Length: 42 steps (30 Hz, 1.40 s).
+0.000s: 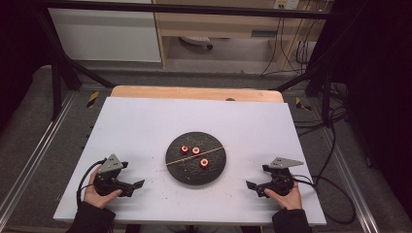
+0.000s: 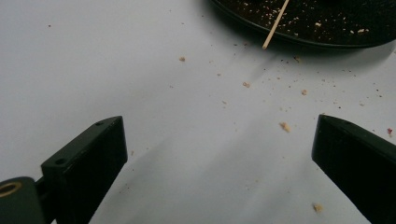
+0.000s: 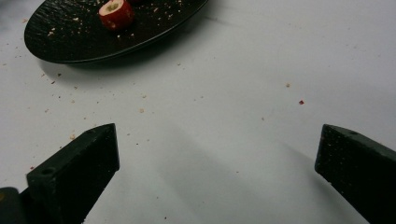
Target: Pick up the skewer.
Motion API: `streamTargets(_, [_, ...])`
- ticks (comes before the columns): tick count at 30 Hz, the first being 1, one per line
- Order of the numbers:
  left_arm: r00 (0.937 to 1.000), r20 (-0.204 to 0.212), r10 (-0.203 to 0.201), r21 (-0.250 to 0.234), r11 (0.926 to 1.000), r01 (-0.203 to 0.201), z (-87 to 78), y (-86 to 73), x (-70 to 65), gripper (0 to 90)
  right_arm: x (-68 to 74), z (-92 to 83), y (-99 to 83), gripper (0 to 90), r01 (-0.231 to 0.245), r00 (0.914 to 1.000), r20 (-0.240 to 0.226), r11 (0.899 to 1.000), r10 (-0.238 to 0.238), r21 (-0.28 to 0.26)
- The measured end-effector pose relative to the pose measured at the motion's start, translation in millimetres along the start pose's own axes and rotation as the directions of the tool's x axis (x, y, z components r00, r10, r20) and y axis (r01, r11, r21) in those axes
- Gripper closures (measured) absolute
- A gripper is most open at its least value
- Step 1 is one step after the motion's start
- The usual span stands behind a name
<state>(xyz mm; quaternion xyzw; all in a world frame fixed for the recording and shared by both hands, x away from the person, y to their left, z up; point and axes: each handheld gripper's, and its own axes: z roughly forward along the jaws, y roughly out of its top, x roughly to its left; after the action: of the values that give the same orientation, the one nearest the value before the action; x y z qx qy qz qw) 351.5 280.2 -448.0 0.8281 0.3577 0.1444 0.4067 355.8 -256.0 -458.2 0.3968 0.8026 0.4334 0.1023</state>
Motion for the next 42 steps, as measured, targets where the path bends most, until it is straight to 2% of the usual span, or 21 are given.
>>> streamTargets(24, [1.0000, 0.001, -0.006, 0.019, 0.9998, 0.006, 2.3, 11.5, -10.9, 3.8, 0.6, -2.6, 1.0, 0.7, -0.013, 0.9999, -0.001, 1.000, 0.013, -0.012])
streamTargets(33, [1.0000, -0.003, 0.004, 0.028, 0.9996, -0.004, 2.8, 26.0, -18.3, 6.1, 0.5, -2.1, 0.8, 0.7, -0.010, 0.9999, 0.002, 1.000, 0.010, -0.013])
streamTargets(42, [0.9998, -0.010, 0.017, 0.034, 0.9993, -0.017, 9.5, 46.2, -28.1, 16.2, 0.6, -1.9, 0.8, 0.8, -0.011, 0.9999, 0.002, 1.000, 0.011, -0.009])
